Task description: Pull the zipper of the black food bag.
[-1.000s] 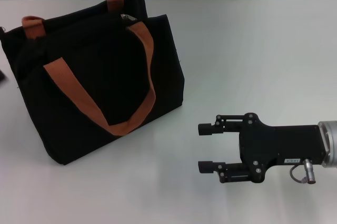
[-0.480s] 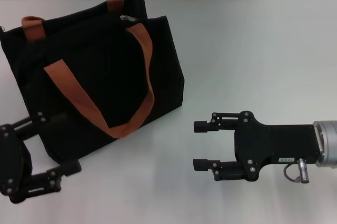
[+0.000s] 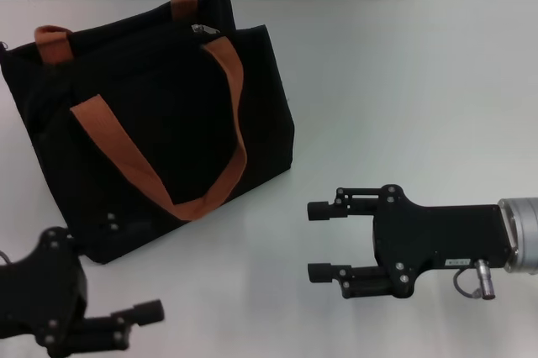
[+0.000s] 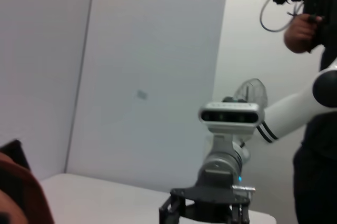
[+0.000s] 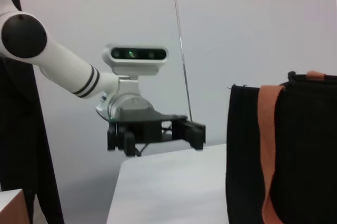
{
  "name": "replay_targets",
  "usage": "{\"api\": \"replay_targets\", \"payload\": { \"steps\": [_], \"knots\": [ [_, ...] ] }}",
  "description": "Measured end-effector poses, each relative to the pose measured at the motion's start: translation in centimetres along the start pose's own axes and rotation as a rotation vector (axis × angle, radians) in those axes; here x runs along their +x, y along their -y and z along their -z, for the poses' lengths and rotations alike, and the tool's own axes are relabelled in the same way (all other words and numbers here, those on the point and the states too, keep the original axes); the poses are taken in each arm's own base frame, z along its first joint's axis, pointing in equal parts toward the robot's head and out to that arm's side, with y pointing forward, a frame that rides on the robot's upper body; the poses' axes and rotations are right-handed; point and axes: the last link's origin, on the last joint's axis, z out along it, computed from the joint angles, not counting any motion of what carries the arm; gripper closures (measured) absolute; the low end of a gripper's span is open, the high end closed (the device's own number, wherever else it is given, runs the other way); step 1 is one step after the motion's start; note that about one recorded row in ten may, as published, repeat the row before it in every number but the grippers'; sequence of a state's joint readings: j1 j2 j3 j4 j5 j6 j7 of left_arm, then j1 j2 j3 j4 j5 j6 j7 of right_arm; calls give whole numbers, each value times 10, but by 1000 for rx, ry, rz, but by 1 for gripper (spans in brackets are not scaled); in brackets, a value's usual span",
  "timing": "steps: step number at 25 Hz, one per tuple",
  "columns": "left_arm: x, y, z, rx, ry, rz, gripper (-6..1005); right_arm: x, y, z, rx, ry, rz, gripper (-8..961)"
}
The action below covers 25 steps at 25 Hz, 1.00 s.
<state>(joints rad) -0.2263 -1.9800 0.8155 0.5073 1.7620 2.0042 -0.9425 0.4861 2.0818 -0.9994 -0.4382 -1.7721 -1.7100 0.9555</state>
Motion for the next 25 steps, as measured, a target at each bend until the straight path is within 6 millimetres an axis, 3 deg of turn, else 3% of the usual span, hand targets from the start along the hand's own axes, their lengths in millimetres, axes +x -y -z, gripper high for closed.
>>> {"api": "replay_targets", "payload": {
  "steps": [11, 25],
  "knots": [
    [-9, 5, -22, -29, 42, -8, 185, 7, -9, -3, -23, 7, 79, 258],
    [-12, 12, -29, -31, 83, -4, 184, 10, -12, -3, -30, 4, 79, 258]
  ]
}}
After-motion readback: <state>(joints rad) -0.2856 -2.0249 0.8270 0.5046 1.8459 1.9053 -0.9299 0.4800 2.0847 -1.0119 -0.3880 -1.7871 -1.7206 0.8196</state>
